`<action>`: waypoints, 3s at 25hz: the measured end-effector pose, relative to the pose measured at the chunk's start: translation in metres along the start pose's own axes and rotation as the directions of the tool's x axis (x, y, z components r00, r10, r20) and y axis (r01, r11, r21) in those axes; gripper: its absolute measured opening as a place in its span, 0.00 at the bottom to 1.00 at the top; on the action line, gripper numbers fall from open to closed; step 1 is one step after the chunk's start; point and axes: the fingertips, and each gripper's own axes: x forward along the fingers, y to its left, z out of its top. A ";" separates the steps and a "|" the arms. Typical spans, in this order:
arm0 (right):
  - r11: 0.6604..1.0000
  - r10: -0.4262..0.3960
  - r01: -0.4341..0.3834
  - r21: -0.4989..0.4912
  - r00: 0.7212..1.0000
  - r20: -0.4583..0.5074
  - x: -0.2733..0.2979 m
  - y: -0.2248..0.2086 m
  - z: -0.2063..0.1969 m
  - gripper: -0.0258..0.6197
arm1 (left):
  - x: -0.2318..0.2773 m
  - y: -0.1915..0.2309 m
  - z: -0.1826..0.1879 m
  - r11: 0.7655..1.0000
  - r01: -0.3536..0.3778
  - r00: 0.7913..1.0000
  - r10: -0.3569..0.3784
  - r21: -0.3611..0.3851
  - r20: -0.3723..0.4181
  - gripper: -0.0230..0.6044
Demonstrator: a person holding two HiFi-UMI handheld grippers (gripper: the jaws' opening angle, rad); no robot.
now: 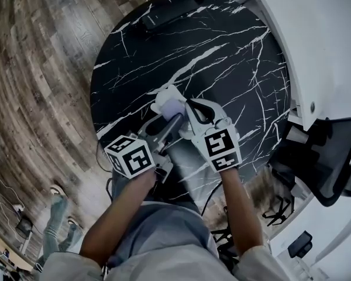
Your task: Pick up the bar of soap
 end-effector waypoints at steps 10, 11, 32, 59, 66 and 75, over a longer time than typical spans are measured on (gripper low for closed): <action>1.000 -0.007 0.007 0.018 1.000 0.009 -0.003 0.002 0.000 0.04 | -0.001 0.001 0.000 0.999 0.034 0.999 -0.034 0.001 -0.014 0.21; 1.000 -0.008 0.008 0.019 1.000 0.013 -0.003 0.002 0.000 0.04 | -0.002 0.001 0.000 0.999 0.034 0.999 -0.034 0.003 -0.015 0.21; 0.997 -0.059 0.053 0.054 0.993 0.105 -0.031 0.009 0.018 0.04 | -0.012 -0.025 0.003 0.996 0.073 0.997 -0.071 0.058 -0.037 0.21; 0.988 -0.143 0.122 0.094 0.955 0.259 -0.094 0.025 0.054 0.04 | -0.027 -0.074 0.024 0.980 0.085 0.996 -0.079 0.181 -0.037 0.21; 0.984 -0.166 0.139 0.109 0.938 0.305 -0.113 0.032 0.070 0.04 | -0.033 -0.091 0.029 0.971 0.092 0.996 -0.086 0.221 -0.035 0.21; 0.977 -0.204 0.165 0.137 0.910 0.361 -0.140 0.035 0.086 0.04 | -0.040 -0.119 0.033 0.956 0.113 0.993 -0.106 0.269 -0.043 0.21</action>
